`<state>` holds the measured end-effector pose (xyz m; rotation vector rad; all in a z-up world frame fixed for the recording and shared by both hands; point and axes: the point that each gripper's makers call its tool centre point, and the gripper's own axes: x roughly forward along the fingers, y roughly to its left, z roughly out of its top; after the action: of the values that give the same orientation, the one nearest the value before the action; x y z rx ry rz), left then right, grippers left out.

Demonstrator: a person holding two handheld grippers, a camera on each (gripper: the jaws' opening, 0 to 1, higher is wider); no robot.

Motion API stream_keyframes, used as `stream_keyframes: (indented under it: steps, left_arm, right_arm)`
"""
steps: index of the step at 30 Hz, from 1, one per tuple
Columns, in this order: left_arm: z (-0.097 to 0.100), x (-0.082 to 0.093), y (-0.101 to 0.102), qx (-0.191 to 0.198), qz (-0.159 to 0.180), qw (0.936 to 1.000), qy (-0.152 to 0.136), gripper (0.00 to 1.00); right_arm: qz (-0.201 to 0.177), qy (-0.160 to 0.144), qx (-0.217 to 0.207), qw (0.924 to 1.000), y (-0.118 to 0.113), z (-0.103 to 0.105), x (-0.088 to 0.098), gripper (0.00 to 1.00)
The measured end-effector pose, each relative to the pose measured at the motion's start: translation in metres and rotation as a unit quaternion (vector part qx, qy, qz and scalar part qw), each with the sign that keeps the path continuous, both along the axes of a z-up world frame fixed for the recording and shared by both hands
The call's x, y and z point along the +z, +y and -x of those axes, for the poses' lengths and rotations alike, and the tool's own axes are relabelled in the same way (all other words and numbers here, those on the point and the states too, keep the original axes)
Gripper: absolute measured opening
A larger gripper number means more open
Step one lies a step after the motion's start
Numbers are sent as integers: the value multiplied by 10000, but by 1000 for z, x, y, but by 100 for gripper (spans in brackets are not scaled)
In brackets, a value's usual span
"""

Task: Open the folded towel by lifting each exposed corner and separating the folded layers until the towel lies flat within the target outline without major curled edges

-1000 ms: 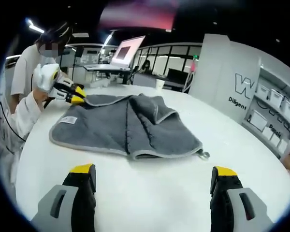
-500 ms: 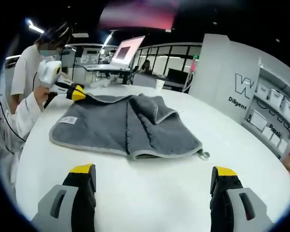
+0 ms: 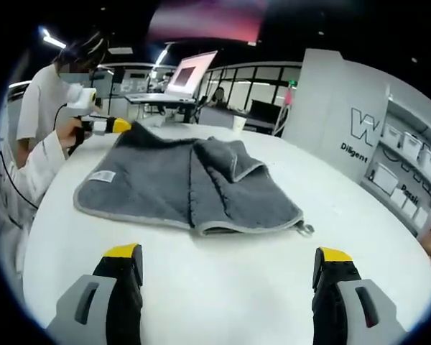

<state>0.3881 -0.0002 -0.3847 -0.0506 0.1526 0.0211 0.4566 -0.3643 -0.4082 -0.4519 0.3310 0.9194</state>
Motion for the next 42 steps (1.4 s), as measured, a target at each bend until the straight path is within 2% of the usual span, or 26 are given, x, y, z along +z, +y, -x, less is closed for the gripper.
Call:
stream_keyframes:
  steps: [3, 7, 9, 14, 18, 27, 37, 42]
  left_arm:
    - [1, -3, 10, 211, -48, 9998, 37, 2]
    - [4, -5, 24, 537, 191, 9984, -39, 2]
    - [5, -9, 29, 628, 139, 9979, 44, 2]
    - [7, -16, 40, 854, 304, 9958, 115, 2]
    - [8, -21, 45, 969, 69, 9949, 270, 2]
    - [12, -31, 50, 1142, -68, 9921, 510, 2]
    - [12, -46, 51, 1140, -245, 9889, 921, 2]
    - [13, -40, 52, 1126, -313, 9900, 786, 4]
  right_arm:
    - [75, 39, -4, 10000, -1, 0, -3, 98]
    - [75, 36, 22, 10000, 0, 2, -3, 99]
    - [84, 37, 16, 10000, 0, 2, -3, 99]
    - [87, 46, 22, 9999, 0, 2, -3, 99]
    - [95, 53, 9, 9999, 0, 2, -4, 98]
    - [118, 73, 6, 9999, 0, 3, -5, 98]
    - [152, 72, 0, 9999, -1, 2, -6, 98]
    - [181, 84, 19, 9998, 0, 2, -7, 98]
